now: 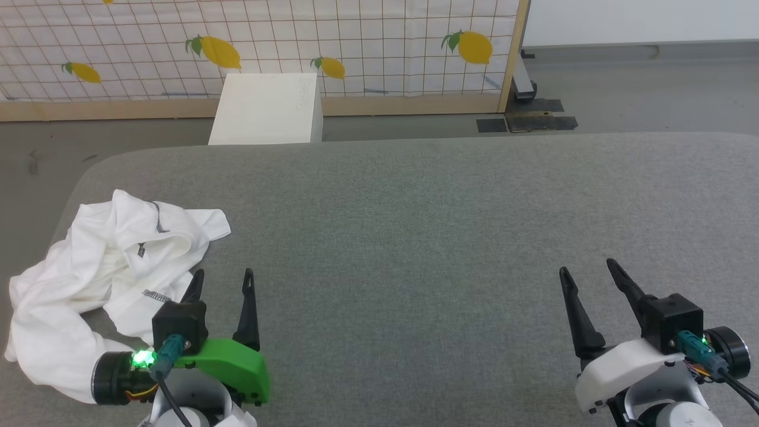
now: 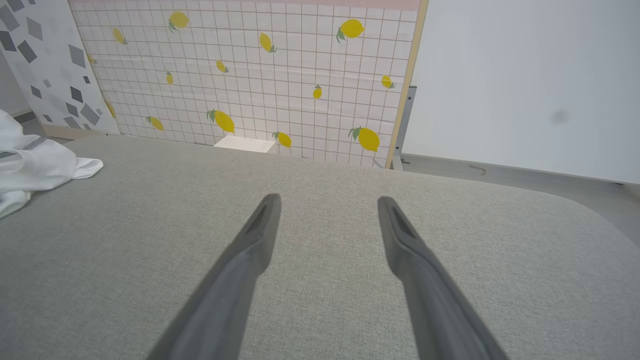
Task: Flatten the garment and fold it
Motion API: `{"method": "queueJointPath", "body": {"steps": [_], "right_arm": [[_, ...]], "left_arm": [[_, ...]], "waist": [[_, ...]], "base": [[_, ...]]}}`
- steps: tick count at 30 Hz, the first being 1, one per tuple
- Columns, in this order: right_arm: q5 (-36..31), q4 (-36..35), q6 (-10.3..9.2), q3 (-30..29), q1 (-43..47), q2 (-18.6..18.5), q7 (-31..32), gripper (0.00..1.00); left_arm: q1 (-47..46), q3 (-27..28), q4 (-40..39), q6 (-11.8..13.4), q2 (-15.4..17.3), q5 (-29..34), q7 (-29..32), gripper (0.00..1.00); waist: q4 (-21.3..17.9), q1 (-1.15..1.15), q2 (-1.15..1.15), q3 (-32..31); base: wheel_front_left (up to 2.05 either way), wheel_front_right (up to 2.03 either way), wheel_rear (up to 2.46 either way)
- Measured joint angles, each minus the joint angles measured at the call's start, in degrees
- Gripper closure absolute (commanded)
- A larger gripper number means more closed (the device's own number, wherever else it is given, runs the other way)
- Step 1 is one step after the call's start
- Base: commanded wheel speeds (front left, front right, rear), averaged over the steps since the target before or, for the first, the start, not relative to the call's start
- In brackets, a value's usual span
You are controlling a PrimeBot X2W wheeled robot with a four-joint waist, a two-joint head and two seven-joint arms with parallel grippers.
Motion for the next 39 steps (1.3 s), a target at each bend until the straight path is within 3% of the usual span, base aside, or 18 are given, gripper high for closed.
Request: {"method": "queueJointPath", "body": {"steps": [14,39], "right_arm": [[0.53,0.05,0.00,-0.11,0.00,-0.01,-1.09,0.00],[1.27,0.07,0.00,-0.24,-0.01,0.00,-2.37,0.00]], "left_arm": [[-0.32,-1.03,1.46,0.57,0.01,-0.51,-1.65,0.00],[-0.74,-1.80,2.83,2.55,0.55,-2.05,-4.58,0.00]], "waist": [[2.03,0.00,0.00,0.02],[11.58,0.00,0.00,0.57]], "base": [[0.00,0.00,0.00],[0.00,0.00,0.00]]}}
